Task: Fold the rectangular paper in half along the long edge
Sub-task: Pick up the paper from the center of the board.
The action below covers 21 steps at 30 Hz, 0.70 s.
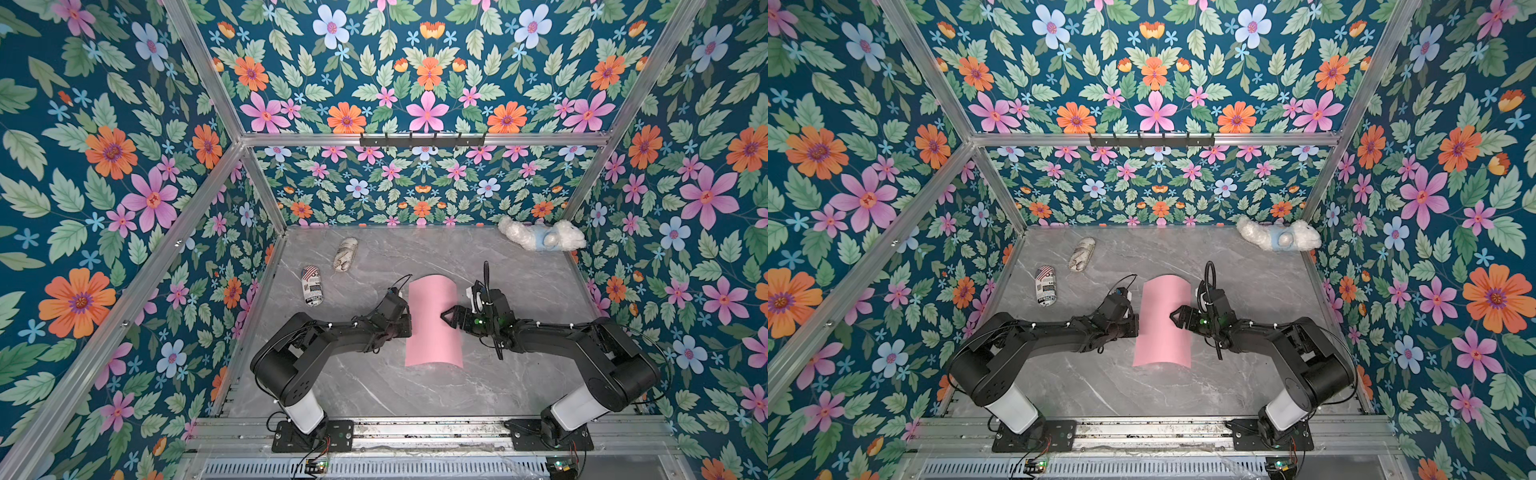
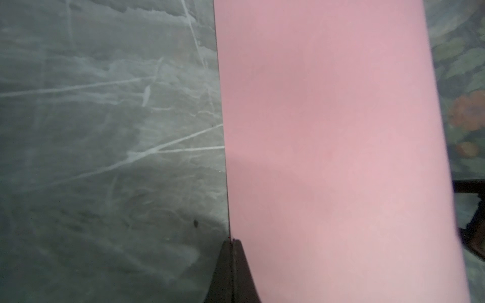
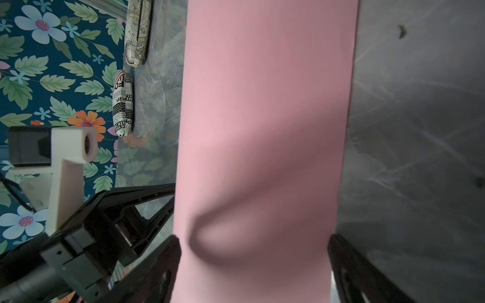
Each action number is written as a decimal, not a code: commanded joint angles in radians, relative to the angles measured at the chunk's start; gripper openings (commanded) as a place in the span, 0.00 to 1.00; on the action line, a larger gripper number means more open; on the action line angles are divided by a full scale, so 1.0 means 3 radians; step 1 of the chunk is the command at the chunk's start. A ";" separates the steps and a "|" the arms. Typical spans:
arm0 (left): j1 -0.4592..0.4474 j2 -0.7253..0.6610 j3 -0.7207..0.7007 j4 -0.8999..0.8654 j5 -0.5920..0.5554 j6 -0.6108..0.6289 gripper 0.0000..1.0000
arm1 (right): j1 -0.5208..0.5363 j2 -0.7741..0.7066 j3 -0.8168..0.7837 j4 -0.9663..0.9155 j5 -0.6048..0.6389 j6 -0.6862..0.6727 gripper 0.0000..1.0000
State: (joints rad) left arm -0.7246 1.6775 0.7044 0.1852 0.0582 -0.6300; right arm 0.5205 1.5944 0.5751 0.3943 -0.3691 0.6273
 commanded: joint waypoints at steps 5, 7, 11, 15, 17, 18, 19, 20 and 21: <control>-0.0017 0.0028 -0.0027 -0.0438 0.0073 -0.0037 0.01 | 0.0034 0.0056 0.0021 -0.0062 -0.0078 0.0045 0.91; -0.0024 0.0028 -0.0035 -0.0439 0.0068 -0.0037 0.01 | 0.0031 0.0073 0.0026 -0.0022 -0.0109 0.0047 0.91; -0.0039 0.0047 -0.0027 -0.0437 0.0062 -0.0048 0.01 | 0.0032 0.0075 0.0022 0.0077 -0.0160 0.0076 0.91; -0.0059 0.0066 -0.0007 -0.0456 0.0041 -0.0042 0.01 | 0.0034 0.0086 -0.0004 0.0218 -0.0245 0.0112 0.91; -0.0069 0.0073 0.0001 -0.0466 0.0035 -0.0037 0.00 | 0.0034 0.0092 -0.0032 0.0303 -0.0292 0.0136 0.91; -0.0070 0.0073 0.0004 -0.0474 0.0031 -0.0037 0.00 | 0.0031 0.0088 -0.0056 0.0363 -0.0324 0.0157 0.91; -0.0079 0.0074 0.0008 -0.0479 0.0026 -0.0037 0.00 | 0.0034 0.0088 -0.0073 0.0430 -0.0350 0.0181 0.91; -0.0083 0.0074 0.0013 -0.0489 0.0017 -0.0032 0.00 | 0.0031 0.0089 -0.0085 0.0465 -0.0382 0.0196 0.91; -0.0082 0.0076 0.0014 -0.0494 0.0012 -0.0032 0.01 | 0.0034 0.0083 -0.0103 0.0524 -0.0402 0.0213 0.91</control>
State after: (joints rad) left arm -0.7464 1.6878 0.7139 0.1856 0.0528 -0.6468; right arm 0.5293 1.6180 0.5541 0.4919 -0.4530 0.6651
